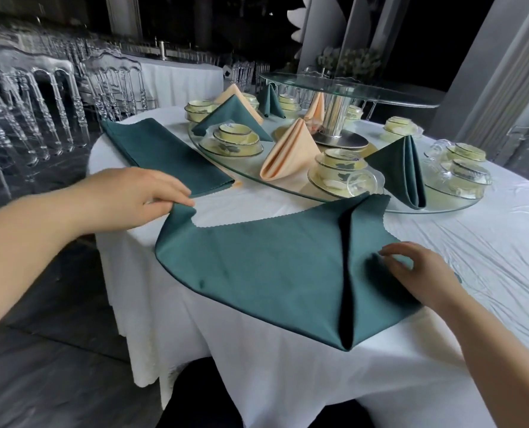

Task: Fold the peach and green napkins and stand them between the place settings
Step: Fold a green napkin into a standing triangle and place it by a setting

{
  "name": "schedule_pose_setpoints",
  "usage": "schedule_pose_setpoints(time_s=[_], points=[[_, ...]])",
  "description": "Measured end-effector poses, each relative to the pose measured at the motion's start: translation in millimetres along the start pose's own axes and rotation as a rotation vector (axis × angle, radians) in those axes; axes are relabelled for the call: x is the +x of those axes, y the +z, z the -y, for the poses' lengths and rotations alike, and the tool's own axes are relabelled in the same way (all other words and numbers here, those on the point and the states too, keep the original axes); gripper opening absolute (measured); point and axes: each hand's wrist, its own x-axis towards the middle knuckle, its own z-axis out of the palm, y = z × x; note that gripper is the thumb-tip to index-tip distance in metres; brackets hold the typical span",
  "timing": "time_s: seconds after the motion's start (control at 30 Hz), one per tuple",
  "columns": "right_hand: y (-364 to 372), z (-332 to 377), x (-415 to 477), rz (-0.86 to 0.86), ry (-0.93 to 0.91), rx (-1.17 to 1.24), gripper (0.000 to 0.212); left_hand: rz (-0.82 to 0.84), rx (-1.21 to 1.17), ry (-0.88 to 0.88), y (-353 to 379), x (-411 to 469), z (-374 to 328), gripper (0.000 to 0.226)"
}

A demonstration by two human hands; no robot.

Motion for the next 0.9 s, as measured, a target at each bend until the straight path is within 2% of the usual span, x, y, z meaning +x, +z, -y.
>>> schedule_pose_setpoints(time_s=[0.07, 0.17, 0.33, 0.43, 0.57, 0.63, 0.7, 0.8, 0.9], points=[[4.0, -9.1, 2.6, 0.058, -0.052, -0.067, 0.018, 0.179, -0.004, 0.054, -5.4, 28.1, -27.0, 0.036], [8.8, -16.0, 2.8, 0.069, -0.086, -0.109, 0.021, 0.288, -0.107, 0.077, -6.5, 69.8, -66.9, 0.037], [9.9, -20.4, 5.3, 0.062, -0.107, -0.12, 0.024, 0.287, -0.284, 0.094, 17.5, 132.0, -129.5, 0.038], [10.7, -24.5, 6.4, 0.055, -0.117, -0.096, 0.025, 0.284, -0.408, 0.036, 47.5, 160.2, -153.8, 0.029], [9.1, -28.8, 6.5, 0.056, -0.119, -0.056, 0.029, 0.181, -0.476, -0.138, 80.2, 190.6, -172.5, 0.056], [8.9, -30.4, 6.9, 0.049, -0.128, -0.033, 0.028, 0.103, -0.39, -0.207, 90.8, 203.4, -178.1, 0.045], [9.2, -31.4, 7.3, 0.044, -0.126, -0.015, 0.027, -0.009, -0.124, -0.227, 94.3, 212.4, -181.9, 0.024], [9.2, -32.7, 8.2, 0.033, -0.126, 0.0, 0.026, -0.201, 0.129, -0.18, 97.7, 222.9, -183.8, 0.029], [8.9, -34.1, 8.4, 0.028, -0.123, 0.018, 0.026, -0.295, 0.122, -0.178, 104.4, 231.3, -182.0, 0.026]])
